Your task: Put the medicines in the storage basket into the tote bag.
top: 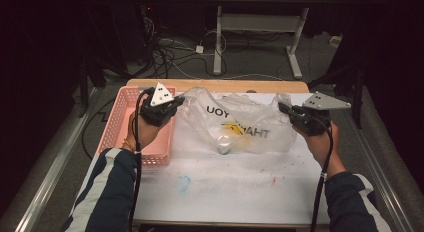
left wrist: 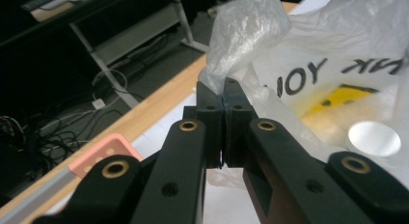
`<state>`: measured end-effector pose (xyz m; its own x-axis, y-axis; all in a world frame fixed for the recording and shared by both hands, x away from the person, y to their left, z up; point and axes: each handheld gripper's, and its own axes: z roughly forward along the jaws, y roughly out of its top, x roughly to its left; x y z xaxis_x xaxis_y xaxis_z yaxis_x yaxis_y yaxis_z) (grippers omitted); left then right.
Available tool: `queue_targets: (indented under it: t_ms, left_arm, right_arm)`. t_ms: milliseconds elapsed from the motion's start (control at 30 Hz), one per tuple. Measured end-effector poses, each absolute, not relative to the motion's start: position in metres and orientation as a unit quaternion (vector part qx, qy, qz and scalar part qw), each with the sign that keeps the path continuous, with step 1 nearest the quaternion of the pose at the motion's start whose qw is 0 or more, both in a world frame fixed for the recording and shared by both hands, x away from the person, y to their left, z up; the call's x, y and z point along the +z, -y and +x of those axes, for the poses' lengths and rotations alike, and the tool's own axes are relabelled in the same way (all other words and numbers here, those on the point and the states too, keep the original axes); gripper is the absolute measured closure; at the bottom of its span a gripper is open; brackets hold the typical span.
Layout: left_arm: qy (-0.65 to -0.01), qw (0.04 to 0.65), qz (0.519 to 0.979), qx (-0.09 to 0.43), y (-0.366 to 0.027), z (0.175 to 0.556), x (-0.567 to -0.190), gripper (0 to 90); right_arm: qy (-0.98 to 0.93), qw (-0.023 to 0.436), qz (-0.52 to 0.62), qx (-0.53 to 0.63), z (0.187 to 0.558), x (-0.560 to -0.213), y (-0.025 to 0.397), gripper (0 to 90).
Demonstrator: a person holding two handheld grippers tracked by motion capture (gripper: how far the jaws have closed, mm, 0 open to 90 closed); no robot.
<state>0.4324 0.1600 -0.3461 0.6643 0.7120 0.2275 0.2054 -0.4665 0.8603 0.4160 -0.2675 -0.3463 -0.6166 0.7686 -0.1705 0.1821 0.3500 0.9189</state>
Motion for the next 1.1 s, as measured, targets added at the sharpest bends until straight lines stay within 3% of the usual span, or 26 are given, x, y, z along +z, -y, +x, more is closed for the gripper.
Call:
queue_targets:
  t_ms: [1100]
  left_arm:
    - [-0.323,0.440,0.777,0.313,-0.135,0.489,-0.324,86.0]
  right_arm:
    - [-0.740,0.339,0.401,0.420,0.494,-0.339,0.272,89.0]
